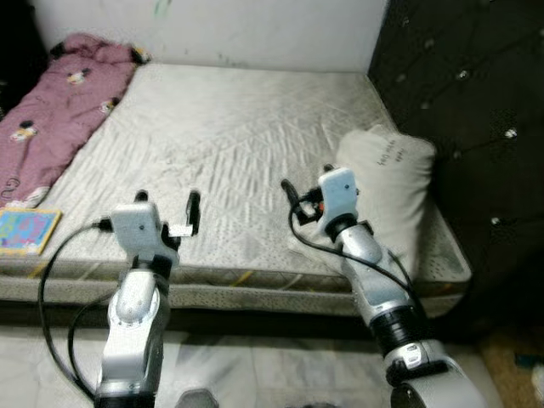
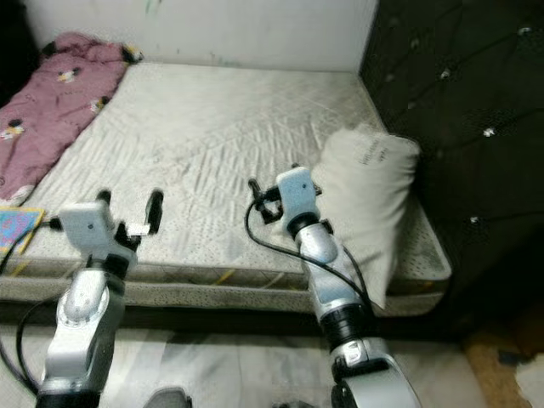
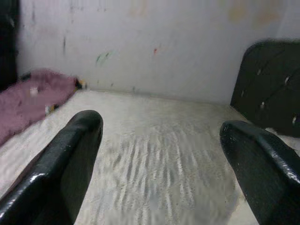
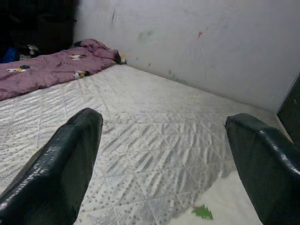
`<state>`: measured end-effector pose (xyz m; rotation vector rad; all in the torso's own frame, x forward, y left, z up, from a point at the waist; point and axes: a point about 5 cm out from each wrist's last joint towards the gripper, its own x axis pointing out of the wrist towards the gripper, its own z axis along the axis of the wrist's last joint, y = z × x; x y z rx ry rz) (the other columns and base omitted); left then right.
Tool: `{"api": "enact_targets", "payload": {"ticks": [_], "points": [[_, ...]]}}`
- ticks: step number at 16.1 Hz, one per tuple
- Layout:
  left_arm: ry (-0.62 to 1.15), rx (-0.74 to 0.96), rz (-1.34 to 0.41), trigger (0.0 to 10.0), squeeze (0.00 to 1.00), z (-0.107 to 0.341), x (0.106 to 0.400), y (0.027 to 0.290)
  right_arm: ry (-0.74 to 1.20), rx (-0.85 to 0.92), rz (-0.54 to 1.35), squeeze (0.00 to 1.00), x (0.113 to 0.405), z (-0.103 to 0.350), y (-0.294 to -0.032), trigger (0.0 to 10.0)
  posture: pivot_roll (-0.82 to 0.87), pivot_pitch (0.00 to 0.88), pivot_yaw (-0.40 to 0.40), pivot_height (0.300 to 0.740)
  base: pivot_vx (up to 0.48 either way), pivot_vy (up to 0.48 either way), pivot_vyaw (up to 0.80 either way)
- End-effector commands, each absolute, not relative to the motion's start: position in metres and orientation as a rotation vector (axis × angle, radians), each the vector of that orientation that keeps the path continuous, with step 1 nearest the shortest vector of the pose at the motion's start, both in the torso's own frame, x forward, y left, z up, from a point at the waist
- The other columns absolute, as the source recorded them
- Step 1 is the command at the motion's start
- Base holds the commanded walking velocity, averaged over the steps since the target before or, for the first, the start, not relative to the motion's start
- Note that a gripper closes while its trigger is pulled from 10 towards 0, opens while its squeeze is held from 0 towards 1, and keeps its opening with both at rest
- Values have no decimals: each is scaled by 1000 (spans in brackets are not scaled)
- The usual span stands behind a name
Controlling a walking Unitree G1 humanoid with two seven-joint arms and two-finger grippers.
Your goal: Clean up the room
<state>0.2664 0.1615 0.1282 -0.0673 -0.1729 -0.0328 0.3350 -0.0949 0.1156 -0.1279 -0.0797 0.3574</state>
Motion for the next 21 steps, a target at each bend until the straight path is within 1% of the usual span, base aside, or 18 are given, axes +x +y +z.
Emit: {"api": "enact_targets", "payload": {"ticks": [1, 12, 17, 21], "points": [[-162, -75, -28, 10000, 0, 125, 264, 163, -90, -136, 361, 0, 338, 119, -93, 10000, 119, 0, -39, 740, 360, 0, 0], [-152, -77, -29, 10000, 0, 123, 264, 161, -93, -143, 351, 0, 338, 119, -96, 10000, 118, 0, -42, 740, 354, 0, 0], [-117, -71, 29, 10000, 0, 118, 267, 166, -67, -133, 340, 0, 340, 116, -97, 10000, 123, 0, -45, 740, 0, 0, 0], [-123, -46, 10, 10000, 0, 120, 267, 163, -70, -124, 336, 0, 341, 117, -96, 10000, 122, 0, -42, 740, 0, 0, -767]]}}
